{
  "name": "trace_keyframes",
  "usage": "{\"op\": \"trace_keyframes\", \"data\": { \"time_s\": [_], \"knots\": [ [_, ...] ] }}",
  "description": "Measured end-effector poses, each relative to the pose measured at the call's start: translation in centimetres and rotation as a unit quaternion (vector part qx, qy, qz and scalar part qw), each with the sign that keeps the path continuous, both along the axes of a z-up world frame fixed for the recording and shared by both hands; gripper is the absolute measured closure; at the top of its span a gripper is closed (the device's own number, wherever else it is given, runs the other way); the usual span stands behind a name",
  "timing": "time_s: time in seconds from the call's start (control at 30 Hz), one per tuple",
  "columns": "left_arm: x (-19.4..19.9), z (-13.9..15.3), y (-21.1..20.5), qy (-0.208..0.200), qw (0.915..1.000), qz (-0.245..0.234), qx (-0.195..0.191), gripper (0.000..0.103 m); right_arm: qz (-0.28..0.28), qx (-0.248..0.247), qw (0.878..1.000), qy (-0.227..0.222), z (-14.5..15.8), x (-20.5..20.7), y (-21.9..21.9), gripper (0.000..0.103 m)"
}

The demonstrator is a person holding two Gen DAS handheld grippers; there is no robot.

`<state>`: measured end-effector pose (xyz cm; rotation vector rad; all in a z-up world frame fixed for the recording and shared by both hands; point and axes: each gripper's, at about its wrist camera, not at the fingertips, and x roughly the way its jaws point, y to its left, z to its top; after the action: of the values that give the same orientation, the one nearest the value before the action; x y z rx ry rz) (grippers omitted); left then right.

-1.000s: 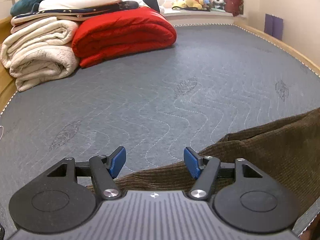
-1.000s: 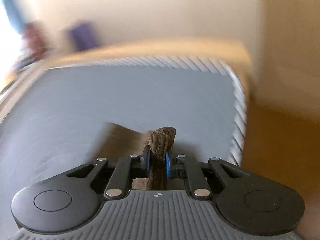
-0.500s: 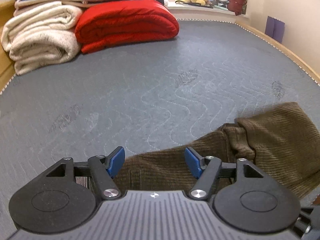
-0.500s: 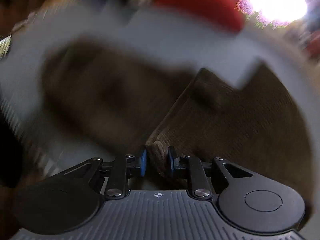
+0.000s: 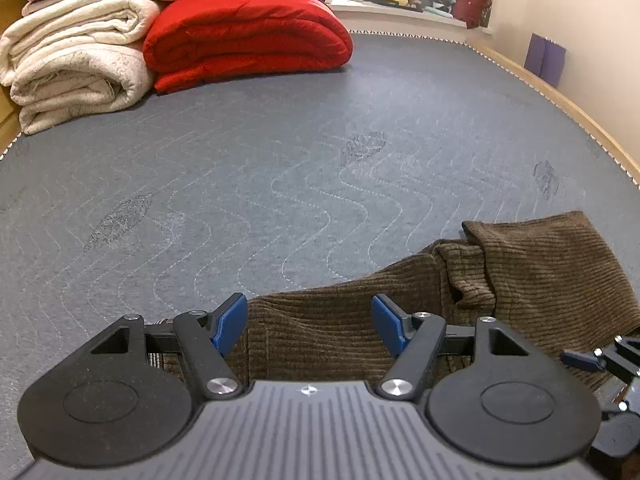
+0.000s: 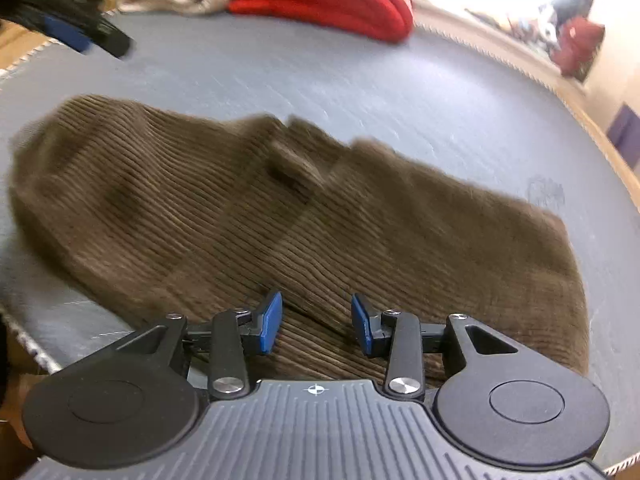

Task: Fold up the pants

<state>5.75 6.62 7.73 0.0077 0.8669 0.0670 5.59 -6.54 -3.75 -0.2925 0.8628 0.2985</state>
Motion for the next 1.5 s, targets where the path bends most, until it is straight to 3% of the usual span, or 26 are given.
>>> {"op": "trace_keyframes", "data": {
  "time_s": [0.03, 0.1, 0.27, 0.33, 0.37, 0.47, 0.6, 0.73, 0.8, 0.9, 0.97, 1.1, 1.2, 1.27, 1.3, 1.37, 1.43, 1.5],
  "knots": [
    [0.0, -0.1, 0.0, 0.001, 1.0, 0.001, 0.001, 0.029, 0.0, 0.003, 1.0, -0.001, -0.4, 0.3, 0.6, 0.062],
    [0.0, -0.2, 0.2, 0.003, 1.0, 0.003, 0.003, 0.029, 0.01, 0.002, 1.0, -0.008, -0.6, 1.0, 1.3, 0.05],
    [0.2, -0.8, 1.1, 0.013, 0.9997, 0.019, 0.005, 0.029, 0.041, -0.031, 0.999, -0.006, -2.5, 1.7, 3.3, 0.047],
    [0.3, -0.9, 1.3, 0.016, 0.9997, 0.02, 0.006, 0.029, 0.045, -0.031, 0.998, -0.011, -2.1, 1.9, 3.3, 0.052],
    [0.3, -0.9, 1.3, 0.016, 0.9997, 0.019, 0.005, 0.029, 0.039, -0.023, 0.999, -0.012, -1.8, 2.1, 3.0, 0.07],
    [0.2, -1.0, 1.3, 0.016, 0.9997, 0.018, 0.004, 0.029, 0.015, 0.031, 0.999, -0.021, -0.3, 2.2, 1.2, 0.091],
    [0.2, -0.7, 1.5, 0.015, 0.9997, 0.016, -0.013, 0.029, -0.012, 0.082, 0.991, -0.1, 3.9, 0.5, -0.3, 0.093],
    [0.4, -0.2, 1.3, 0.012, 0.9996, 0.012, -0.024, 0.029, 0.049, 0.114, 0.978, -0.166, 6.8, -3.6, 0.8, 0.093],
    [0.7, -0.3, 1.1, 0.014, 0.9994, 0.013, -0.027, 0.029, 0.101, 0.114, 0.979, -0.132, 5.7, -4.6, 2.2, 0.093],
    [1.1, -0.8, 0.3, 0.024, 0.9992, 0.011, -0.03, 0.029, 0.141, 0.034, 0.989, -0.035, 1.1, -4.1, 4.4, 0.09],
    [1.5, -1.3, -0.2, 0.032, 0.9989, 0.011, -0.033, 0.029, 0.129, 0.031, 0.991, -0.019, 0.2, -3.7, 4.4, 0.086],
    [2.3, -1.9, -1.5, 0.043, 0.9982, 0.002, -0.042, 0.029, 0.102, 0.109, 0.987, -0.051, 3.1, -3.7, 2.4, 0.084],
    [2.9, -2.3, -2.7, 0.044, 0.9983, -0.009, -0.036, 0.029, 0.052, 0.1, 0.992, -0.058, 3.0, -3.6, 0.6, 0.075],
    [3.2, -2.7, -3.6, 0.049, 0.9979, -0.015, -0.039, 0.029, 0.017, 0.071, 0.997, -0.012, 1.2, -2.3, -0.1, 0.069],
    [3.4, -2.9, -4.0, 0.052, 0.9975, -0.019, -0.044, 0.029, 0.01, 0.057, 0.997, 0.045, -0.5, -1.4, -0.5, 0.069],
    [3.9, -3.2, -4.9, 0.057, 0.9966, -0.031, -0.051, 0.03, -0.006, 0.096, 0.994, 0.045, -0.2, -1.4, -1.7, 0.069],
    [4.1, -3.6, -6.1, 0.067, 0.9941, -0.058, -0.062, 0.05, -0.04, 0.133, 0.99, 0.019, 1.9, -1.5, -3.2, 0.069],
    [4.2, -4.0, -7.5, 0.082, 0.9883, -0.1, -0.081, 0.067, -0.073, 0.148, 0.985, -0.048, 4.0, -2.2, -5.4, 0.061]
  ]
}}
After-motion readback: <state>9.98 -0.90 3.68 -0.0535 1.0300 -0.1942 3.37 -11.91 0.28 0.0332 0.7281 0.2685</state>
